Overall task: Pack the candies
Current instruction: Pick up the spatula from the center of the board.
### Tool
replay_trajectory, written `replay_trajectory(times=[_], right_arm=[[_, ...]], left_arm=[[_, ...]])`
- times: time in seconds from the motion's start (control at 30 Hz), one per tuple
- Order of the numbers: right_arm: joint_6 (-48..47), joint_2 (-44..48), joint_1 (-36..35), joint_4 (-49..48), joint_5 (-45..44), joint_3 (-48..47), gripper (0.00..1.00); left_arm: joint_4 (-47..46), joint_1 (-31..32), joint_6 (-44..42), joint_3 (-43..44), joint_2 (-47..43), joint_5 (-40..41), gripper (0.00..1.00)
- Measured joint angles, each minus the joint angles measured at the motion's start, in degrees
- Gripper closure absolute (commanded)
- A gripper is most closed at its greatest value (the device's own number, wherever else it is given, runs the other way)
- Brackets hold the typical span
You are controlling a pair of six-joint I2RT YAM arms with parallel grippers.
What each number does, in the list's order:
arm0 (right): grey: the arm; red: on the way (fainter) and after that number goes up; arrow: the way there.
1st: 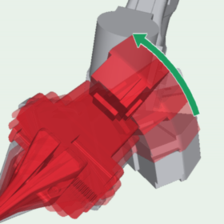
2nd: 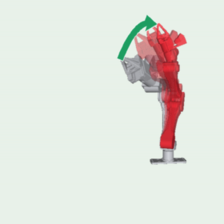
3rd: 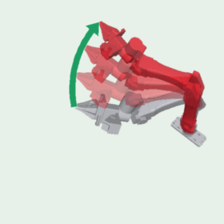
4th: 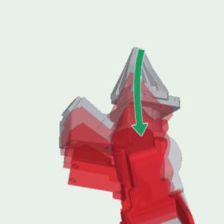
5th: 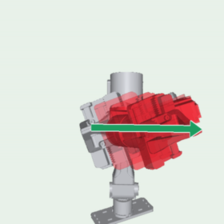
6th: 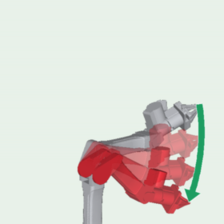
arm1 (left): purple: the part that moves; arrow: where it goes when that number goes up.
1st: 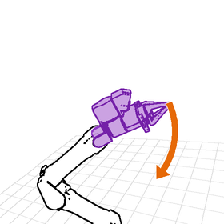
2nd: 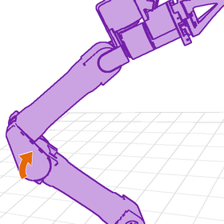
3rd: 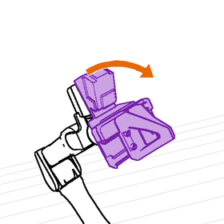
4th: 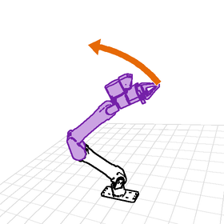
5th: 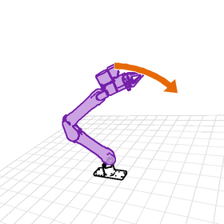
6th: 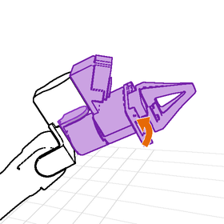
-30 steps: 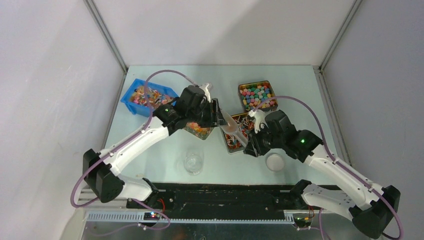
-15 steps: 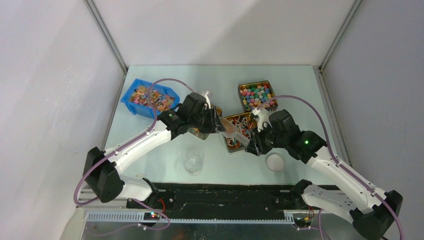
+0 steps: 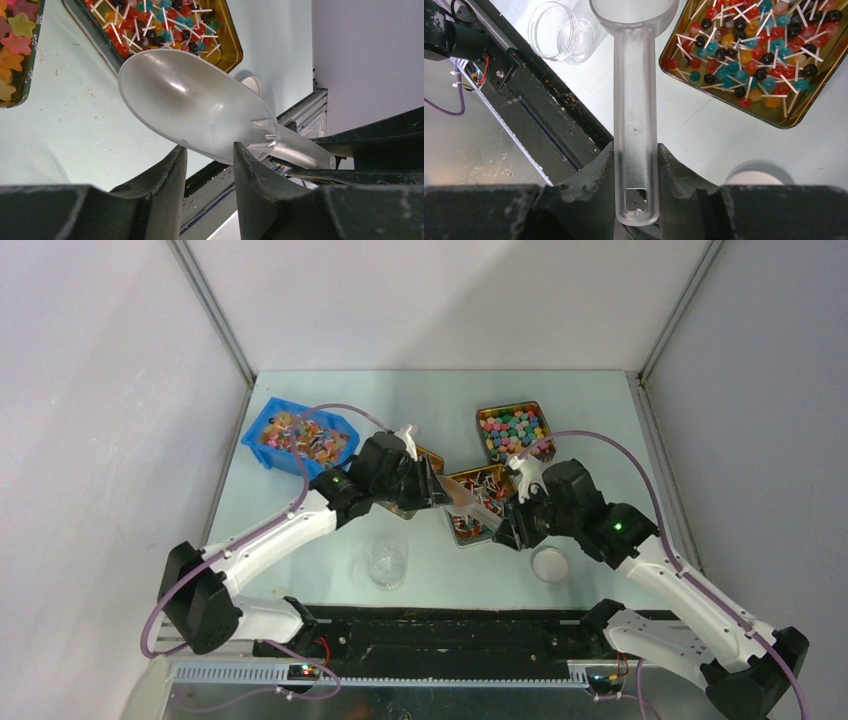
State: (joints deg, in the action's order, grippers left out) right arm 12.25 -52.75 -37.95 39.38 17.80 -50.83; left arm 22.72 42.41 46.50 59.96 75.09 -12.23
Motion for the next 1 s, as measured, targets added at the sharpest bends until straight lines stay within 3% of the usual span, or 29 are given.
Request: replay_trajectory(times=[0.27,0.43,0.57,1.0], right_arm=[[0.46,0.72,1.07,0.00,0.02,0.02,1.00],[0.70,0.92,1.57,-0.04,0.28,0.02,1.00],[0.55,0.92,1.90,-0.02,0.13,0.02,1.00],[-0.92,2.78,4.55,0.85,-3.26,1.64,1.00]], left_arm=[[-2.32,0.02,2.84,-4.04,0.00,-0.37,0.59],[-2.36,0.07,3.02,-4.72,0.00,-0.28,0.41],[-2.01,0.00,3.02,-4.79,-0.24,0.00,0.36],[-12.70,-4.31,8.35,-14.25,-6.54,-3.89,0.38]])
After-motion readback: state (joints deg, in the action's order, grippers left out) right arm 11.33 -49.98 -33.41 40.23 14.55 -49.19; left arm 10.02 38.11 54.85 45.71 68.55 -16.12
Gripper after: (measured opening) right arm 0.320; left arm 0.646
